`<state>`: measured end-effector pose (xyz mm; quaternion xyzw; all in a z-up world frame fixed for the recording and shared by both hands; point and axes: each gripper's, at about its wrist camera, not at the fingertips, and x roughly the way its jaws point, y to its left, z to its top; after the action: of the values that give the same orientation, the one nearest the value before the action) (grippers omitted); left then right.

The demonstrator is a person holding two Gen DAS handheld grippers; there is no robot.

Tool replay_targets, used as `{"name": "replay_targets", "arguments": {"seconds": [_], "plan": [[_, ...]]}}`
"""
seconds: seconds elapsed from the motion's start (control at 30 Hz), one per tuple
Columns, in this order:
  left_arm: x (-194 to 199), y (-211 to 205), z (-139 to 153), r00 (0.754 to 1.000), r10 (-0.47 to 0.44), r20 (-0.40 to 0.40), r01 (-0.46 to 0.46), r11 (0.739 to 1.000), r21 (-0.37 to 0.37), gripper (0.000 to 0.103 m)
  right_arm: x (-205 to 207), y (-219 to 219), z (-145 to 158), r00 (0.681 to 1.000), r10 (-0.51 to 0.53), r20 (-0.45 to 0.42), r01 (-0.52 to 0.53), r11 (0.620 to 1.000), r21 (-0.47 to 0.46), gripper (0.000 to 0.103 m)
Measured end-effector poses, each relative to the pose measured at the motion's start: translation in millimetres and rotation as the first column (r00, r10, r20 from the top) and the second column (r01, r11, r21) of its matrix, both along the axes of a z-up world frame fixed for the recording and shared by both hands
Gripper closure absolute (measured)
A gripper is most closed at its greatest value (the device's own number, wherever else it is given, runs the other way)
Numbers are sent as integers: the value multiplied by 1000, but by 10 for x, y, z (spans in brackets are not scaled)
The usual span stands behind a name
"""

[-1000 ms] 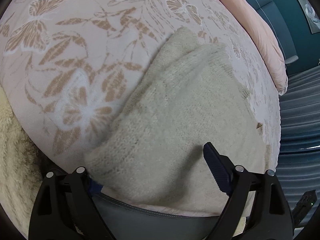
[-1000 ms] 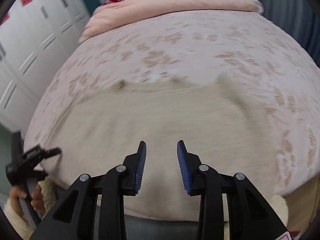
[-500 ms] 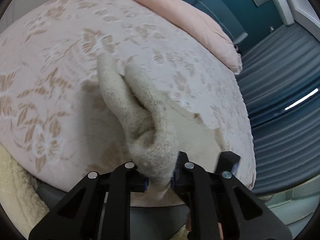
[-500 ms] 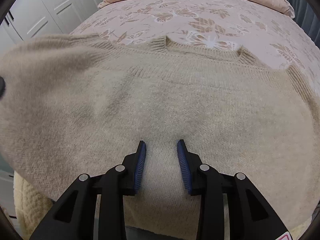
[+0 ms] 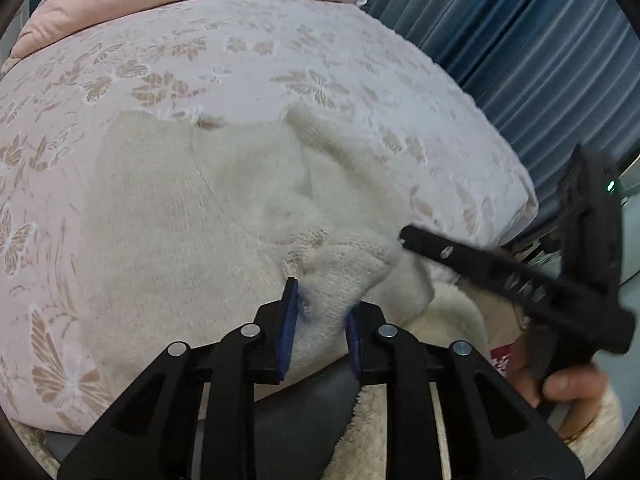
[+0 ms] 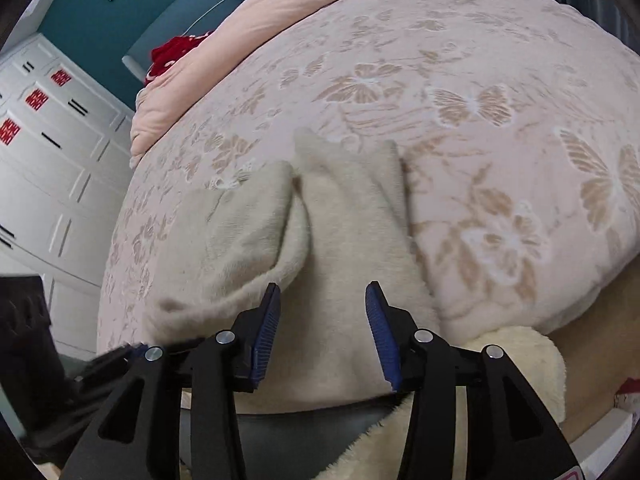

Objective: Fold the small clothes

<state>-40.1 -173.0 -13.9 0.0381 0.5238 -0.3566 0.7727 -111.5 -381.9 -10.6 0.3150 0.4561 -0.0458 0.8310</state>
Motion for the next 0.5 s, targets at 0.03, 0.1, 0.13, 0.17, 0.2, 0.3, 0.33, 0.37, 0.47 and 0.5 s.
{"name": "replay_targets", "arguments": {"seconds": [0.03, 0.1, 0.13, 0.17, 0.2, 0.3, 0.33, 0.37, 0.47, 0.5], "plan": [[-68, 21, -22, 1000, -13, 10, 13, 1000, 5, 68, -24, -13, 11, 1000, -1, 11, 1, 1000, 12, 46], [-212, 146, -12, 998, -34, 54, 33, 999, 12, 43, -7, 18, 31, 999, 16, 35, -18, 998, 54, 37], [-273, 244, -10, 996, -31, 85, 29, 999, 25, 31, 23, 50, 25, 998, 35, 43, -39, 996, 84, 34], [-319, 343, -20, 993, -22, 112, 17, 999, 45, 24, 82, 96, 5, 998, 53, 46, -58, 991, 117, 32], [-359, 411, -51, 991, -10, 130, 1, 998, 67, 21, 160, 130, -13, 996, 71, 48, -77, 987, 144, 29], [-317, 651, -182, 989, 55, 134, -73, 988, 133, 15, 410, 355, -115, 992, 127, 11, -127, 976, 176, 26], [-246, 676, -212, 987, 77, 142, -101, 980, 170, 15, 489, 447, -166, 989, 146, -20, -140, 974, 178, 26], [-211, 721, -256, 983, 97, 159, -129, 969, 209, 15, 584, 546, -227, 985, 167, -52, -155, 971, 183, 25], [-163, 800, -413, 978, 99, 184, -148, 950, 276, 15, 747, 810, -282, 971, 223, -84, -208, 965, 157, 33], [-150, 803, -461, 978, 94, 184, -146, 945, 292, 15, 782, 901, -213, 967, 240, -84, -231, 967, 104, 60]]}}
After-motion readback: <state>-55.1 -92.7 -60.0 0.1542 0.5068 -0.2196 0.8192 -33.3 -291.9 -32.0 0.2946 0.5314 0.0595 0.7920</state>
